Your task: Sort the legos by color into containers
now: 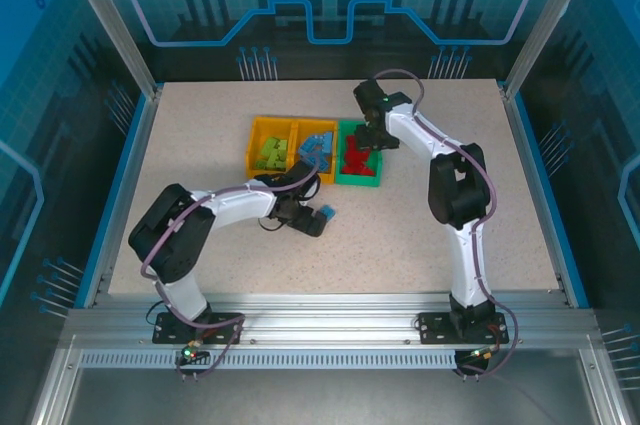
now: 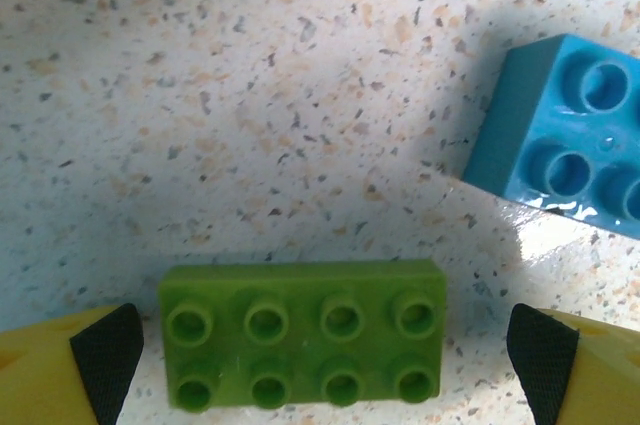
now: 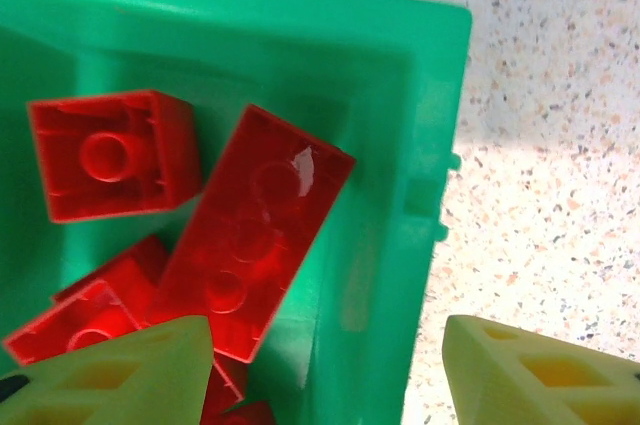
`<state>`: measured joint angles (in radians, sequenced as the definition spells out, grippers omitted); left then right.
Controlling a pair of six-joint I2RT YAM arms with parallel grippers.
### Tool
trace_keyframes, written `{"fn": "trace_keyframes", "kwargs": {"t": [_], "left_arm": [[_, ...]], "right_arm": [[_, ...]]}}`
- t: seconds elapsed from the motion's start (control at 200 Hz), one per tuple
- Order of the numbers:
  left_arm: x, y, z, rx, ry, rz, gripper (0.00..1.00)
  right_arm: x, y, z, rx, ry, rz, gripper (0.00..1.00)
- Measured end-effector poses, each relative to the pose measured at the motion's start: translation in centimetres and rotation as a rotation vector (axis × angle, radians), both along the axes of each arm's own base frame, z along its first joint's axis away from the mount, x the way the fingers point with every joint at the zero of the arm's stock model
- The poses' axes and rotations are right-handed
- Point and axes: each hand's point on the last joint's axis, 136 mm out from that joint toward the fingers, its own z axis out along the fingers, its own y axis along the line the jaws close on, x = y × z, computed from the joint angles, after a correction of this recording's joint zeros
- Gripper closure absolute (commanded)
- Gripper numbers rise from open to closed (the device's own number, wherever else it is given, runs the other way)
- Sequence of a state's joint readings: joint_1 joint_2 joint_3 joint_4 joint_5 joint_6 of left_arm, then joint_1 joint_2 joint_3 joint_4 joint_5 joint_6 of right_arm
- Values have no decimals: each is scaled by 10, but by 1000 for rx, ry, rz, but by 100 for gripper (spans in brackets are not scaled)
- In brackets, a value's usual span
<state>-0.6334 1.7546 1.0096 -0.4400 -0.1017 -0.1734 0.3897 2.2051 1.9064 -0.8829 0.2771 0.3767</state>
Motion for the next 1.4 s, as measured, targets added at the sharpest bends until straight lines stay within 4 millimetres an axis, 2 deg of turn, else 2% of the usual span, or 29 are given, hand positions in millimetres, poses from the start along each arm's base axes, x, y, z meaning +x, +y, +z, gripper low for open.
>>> {"fn": "trace_keyframes", "kwargs": {"t": [0.145, 0.35, 0.495, 0.655, 0.785, 0.92, 1.045, 1.156, 1.256, 1.401], "left_arm": [[4, 3, -2, 43, 9, 1, 26], [5, 5, -1, 61, 7, 2, 46], [5, 5, 2, 57, 1, 12, 47], [5, 11, 7, 76, -10, 28, 47], [9, 19, 25, 81, -42, 49, 47], [32, 33, 55, 49, -109, 117, 46], [63, 58, 85, 9, -178, 219, 45], [92, 81, 109, -18, -235, 304, 45], [124, 95, 127, -44, -281, 362, 45], [163, 107, 130, -70, -291, 412, 45]], "right_arm": [[-5, -9, 0, -4, 11, -13, 35], [-4, -15, 33, 21, -54, -26, 35], [-6, -17, 50, 40, -88, -36, 35], [-19, -18, 48, 60, -78, -38, 35], [-34, -12, 50, 68, -87, -10, 36], [-56, 13, 60, 98, -133, 109, 36], [-85, 43, 63, 141, -167, 262, 34], [-109, 64, 52, 176, -165, 374, 33], [-129, 82, 32, 193, -138, 458, 31], [-150, 112, 14, 196, -106, 563, 31]]}}
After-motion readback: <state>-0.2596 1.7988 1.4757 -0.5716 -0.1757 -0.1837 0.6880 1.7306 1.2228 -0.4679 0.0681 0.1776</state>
